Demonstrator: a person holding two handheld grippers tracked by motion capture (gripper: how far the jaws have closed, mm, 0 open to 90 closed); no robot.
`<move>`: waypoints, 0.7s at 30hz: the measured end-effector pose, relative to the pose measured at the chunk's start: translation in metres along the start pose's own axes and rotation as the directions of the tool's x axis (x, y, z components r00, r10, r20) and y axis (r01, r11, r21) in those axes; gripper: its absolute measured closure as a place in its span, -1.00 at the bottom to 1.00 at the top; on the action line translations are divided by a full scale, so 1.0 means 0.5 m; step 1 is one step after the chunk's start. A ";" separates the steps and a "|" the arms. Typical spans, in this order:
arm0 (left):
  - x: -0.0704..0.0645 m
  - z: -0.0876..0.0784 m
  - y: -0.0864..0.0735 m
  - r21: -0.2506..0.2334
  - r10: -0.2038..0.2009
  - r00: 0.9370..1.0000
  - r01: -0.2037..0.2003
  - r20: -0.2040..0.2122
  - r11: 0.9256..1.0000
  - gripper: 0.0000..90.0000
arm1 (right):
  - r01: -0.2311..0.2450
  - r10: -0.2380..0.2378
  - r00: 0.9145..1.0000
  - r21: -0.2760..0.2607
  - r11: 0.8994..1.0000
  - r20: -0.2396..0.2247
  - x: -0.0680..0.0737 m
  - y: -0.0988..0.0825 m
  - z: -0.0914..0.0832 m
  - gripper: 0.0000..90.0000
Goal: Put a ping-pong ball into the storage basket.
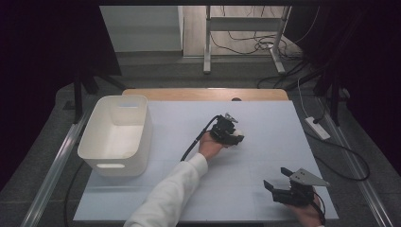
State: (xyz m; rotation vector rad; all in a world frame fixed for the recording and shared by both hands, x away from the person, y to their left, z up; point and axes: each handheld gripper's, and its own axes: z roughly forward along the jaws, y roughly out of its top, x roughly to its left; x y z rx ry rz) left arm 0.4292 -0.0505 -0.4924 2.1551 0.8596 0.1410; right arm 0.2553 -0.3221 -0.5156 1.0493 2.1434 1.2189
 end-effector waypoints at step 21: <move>-0.003 -0.070 -0.014 -0.019 0.024 0.999 -0.024 -0.025 1.000 0.13 | 0.007 -0.007 1.000 0.005 1.000 0.002 0.003 0.000 0.000 -0.66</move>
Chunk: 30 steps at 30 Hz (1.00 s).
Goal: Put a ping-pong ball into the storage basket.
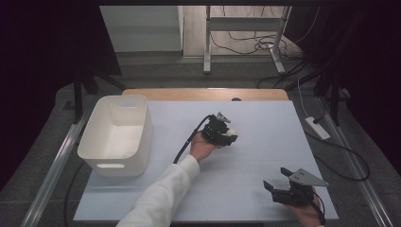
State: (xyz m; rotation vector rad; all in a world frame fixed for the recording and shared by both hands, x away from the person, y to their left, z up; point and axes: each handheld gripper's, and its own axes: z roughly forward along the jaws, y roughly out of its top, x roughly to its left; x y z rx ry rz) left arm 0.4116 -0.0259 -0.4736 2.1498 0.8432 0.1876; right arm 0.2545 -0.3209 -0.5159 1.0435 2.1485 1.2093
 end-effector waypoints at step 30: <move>-0.015 -0.069 -0.009 -0.050 -0.002 1.000 0.004 0.031 0.999 0.13 | 0.010 -0.010 1.000 0.006 1.000 0.002 -0.001 0.000 0.004 -0.66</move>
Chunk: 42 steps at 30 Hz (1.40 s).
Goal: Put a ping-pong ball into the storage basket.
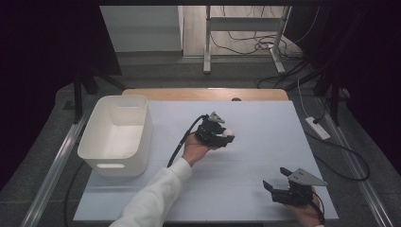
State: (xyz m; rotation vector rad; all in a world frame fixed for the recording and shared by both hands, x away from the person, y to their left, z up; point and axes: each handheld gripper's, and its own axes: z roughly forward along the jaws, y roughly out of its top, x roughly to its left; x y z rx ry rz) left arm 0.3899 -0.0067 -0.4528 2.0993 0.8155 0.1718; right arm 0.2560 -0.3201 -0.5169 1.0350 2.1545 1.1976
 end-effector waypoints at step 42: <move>0.001 -0.086 -0.013 -0.070 -0.002 1.000 0.001 -0.018 0.998 0.13 | 0.004 -0.004 1.000 0.002 1.000 0.009 0.003 0.000 -0.002 -0.65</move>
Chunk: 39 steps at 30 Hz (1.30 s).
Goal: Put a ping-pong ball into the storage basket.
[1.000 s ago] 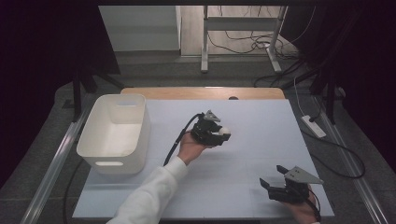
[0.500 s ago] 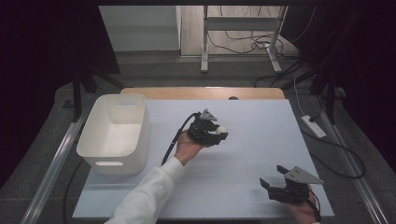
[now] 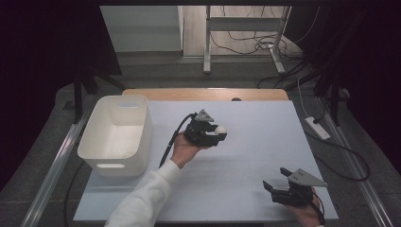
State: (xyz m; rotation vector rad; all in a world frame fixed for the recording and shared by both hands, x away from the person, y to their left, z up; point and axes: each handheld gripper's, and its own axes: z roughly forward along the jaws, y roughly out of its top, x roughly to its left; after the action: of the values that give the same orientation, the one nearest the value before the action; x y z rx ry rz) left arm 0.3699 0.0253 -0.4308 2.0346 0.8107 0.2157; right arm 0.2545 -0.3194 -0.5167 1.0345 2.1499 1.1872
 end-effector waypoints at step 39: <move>0.016 -0.089 -0.013 -0.073 -0.023 0.999 0.021 -0.035 0.997 0.13 | 0.009 -0.009 1.000 0.001 1.000 0.003 0.002 0.003 0.003 -0.65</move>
State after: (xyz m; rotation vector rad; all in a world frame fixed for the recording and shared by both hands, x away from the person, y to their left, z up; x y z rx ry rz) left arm 0.3533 0.0633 -0.4118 1.9580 0.8350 0.2657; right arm 0.2552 -0.3173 -0.5162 1.0257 2.1504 1.1801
